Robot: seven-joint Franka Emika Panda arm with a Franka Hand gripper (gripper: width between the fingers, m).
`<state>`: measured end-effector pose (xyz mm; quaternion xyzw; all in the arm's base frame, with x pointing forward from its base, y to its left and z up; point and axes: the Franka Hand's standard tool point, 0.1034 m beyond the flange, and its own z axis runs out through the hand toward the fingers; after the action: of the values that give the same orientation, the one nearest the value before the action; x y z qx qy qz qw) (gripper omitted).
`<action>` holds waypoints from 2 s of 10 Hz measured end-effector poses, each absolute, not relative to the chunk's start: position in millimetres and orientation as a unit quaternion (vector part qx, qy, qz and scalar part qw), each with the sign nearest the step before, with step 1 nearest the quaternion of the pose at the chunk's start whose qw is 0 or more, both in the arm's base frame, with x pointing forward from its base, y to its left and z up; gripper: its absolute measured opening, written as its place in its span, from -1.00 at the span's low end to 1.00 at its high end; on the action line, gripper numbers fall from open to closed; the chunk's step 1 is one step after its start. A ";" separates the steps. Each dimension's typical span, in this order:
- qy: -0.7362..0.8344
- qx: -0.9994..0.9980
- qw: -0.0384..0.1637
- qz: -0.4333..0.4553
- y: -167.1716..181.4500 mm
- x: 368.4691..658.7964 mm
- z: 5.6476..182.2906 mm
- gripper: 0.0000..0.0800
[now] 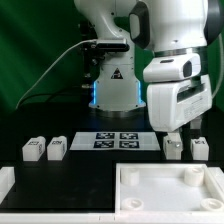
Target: Assemble one leg
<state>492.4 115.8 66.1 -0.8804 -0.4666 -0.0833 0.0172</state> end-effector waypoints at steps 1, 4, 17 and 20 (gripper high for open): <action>-0.451 -0.889 0.020 -0.080 111.0 491.7 62.9 0.62; -0.282 -0.956 0.042 -0.075 115.4 490.3 62.2 0.62; -0.010 -0.976 0.046 0.214 156.2 436.8 38.2 0.62; 0.000 -0.932 0.032 0.360 164.5 427.0 44.7 0.62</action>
Offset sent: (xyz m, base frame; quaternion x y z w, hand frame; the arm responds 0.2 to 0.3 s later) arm 0.0000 0.0000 0.0000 0.0000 0.0000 0.2667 0.9638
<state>427.0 164.5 44.7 -0.9324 -0.0005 0.3600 0.0316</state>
